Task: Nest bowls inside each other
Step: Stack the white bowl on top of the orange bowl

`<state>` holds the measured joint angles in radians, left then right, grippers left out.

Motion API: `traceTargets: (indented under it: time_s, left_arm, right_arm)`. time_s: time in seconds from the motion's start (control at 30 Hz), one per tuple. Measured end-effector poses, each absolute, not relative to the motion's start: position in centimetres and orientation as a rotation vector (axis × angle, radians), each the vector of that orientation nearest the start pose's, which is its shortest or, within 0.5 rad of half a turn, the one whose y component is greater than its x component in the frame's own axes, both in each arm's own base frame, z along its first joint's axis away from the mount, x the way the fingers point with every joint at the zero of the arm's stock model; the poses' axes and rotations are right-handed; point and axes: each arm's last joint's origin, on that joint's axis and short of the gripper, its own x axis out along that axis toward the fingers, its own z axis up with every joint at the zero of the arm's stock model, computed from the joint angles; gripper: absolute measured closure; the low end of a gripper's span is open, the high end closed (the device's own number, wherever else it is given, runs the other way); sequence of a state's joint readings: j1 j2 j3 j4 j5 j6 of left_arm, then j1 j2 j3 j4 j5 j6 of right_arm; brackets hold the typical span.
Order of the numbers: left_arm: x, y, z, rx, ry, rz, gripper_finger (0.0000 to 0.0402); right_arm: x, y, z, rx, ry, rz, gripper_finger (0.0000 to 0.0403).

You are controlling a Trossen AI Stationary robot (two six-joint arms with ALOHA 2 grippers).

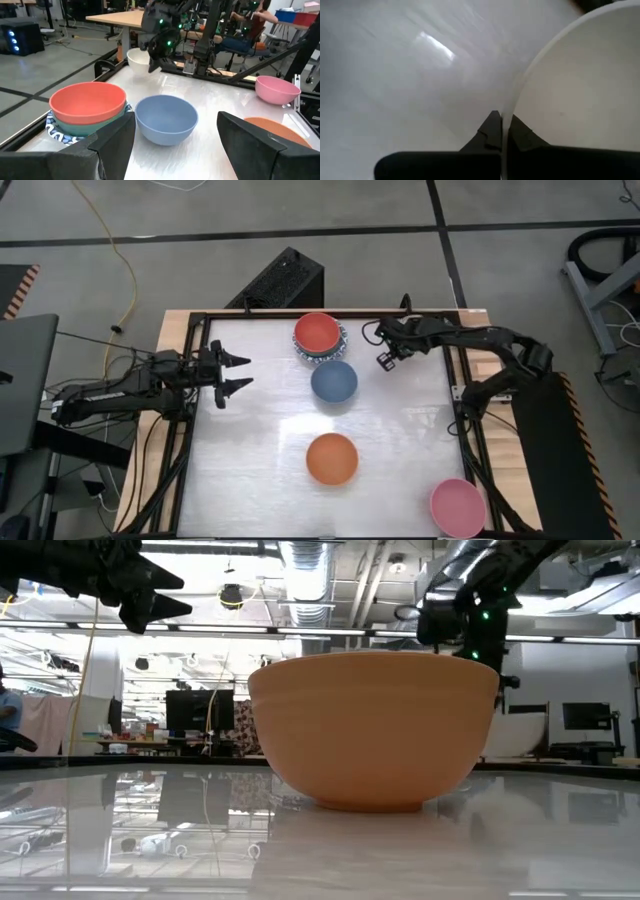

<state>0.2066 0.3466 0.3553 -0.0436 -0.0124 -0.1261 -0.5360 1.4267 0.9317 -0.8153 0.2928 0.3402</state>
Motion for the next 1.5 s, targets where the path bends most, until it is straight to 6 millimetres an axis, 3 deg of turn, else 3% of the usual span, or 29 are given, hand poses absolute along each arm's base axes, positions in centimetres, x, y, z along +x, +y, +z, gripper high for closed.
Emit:
traceTargets:
  time_s: [0.3, 0.5, 0.6, 0.73, 0.97, 1.2, 1.5]
  left_arm:
    - [11.0, 2.3, 25.0, -0.132, 0.036, 0.222, 0.0131]
    - [11.0, 2.4, 25.1, -0.132, 0.035, 0.224, 0.0131]
    - [11.0, 2.4, 25.0, -0.132, 0.036, 0.224, 0.0131]
    - [11.0, 2.4, 25.1, -0.132, 0.035, 0.225, 0.0131]
    - [11.0, 2.5, 25.1, -0.128, 0.033, 0.274, 0.0131]
    - [11.0, 2.5, 25.0, -0.129, 0.036, 0.282, 0.0131]
    - [11.0, 2.5, 24.7, -0.134, 0.066, 0.278, 0.0131]
  right_arm:
    - [25.6, -12.5, 26.4, 0.273, 0.942, -0.781, 0.0395]
    - [28.7, -11.0, 30.3, -0.003, 0.708, -0.608, 0.0395]
    - [29.7, -10.1, 31.3, -0.171, 0.646, -0.518, 0.0395]
    - [30.3, -9.1, 31.7, -0.333, 0.623, -0.396, 0.0395]
    - [31.0, -8.9, 31.8, -0.454, 0.593, -0.33, 0.0395]
    - [33.3, -10.8, 29.3, -0.467, 0.673, -0.28, 0.0395]
    - [36.7, -12.8, 29.7, -0.427, 0.827, -0.162, 0.0395]
